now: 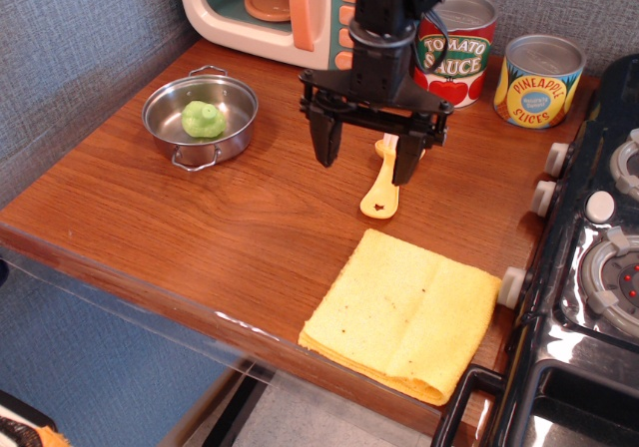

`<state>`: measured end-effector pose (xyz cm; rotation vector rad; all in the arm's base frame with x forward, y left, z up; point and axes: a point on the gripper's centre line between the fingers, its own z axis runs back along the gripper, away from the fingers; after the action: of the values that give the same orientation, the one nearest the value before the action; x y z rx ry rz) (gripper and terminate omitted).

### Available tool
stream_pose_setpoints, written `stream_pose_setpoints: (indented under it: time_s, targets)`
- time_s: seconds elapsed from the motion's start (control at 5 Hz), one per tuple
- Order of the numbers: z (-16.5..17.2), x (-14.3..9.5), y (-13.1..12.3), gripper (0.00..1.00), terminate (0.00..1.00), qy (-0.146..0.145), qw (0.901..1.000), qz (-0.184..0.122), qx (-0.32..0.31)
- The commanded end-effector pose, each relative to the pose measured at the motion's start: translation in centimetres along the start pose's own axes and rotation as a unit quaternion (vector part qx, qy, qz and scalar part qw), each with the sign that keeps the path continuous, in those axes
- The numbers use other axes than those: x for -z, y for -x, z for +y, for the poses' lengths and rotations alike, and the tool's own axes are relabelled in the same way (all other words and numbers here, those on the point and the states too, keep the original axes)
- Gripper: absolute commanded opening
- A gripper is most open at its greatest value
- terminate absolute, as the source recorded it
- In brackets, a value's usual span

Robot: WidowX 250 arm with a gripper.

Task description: Place the utensil on the yellow towel.

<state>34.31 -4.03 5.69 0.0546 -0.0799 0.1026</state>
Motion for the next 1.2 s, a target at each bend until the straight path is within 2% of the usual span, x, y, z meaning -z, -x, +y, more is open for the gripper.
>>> stream_pose_setpoints:
  time_s: [0.0,0.2,0.6,0.8,1.0]
  targets:
    - [0.0,0.8,-3.2,1.00,0.00,-0.016,0.9986,-0.026,-0.042]
    - [-0.1,2.2,-4.1,1.00,0.00,-0.025,0.9982,-0.018,-0.052]
    - [0.2,4.0,-4.3,1.00,0.00,-0.034,0.9975,0.001,-0.062]
    - [0.2,4.3,-4.1,0.00,0.00,-0.036,0.9974,0.000,-0.063]
    - [0.0,3.8,-3.8,0.00,0.00,-0.040,0.9974,-0.004,-0.059]
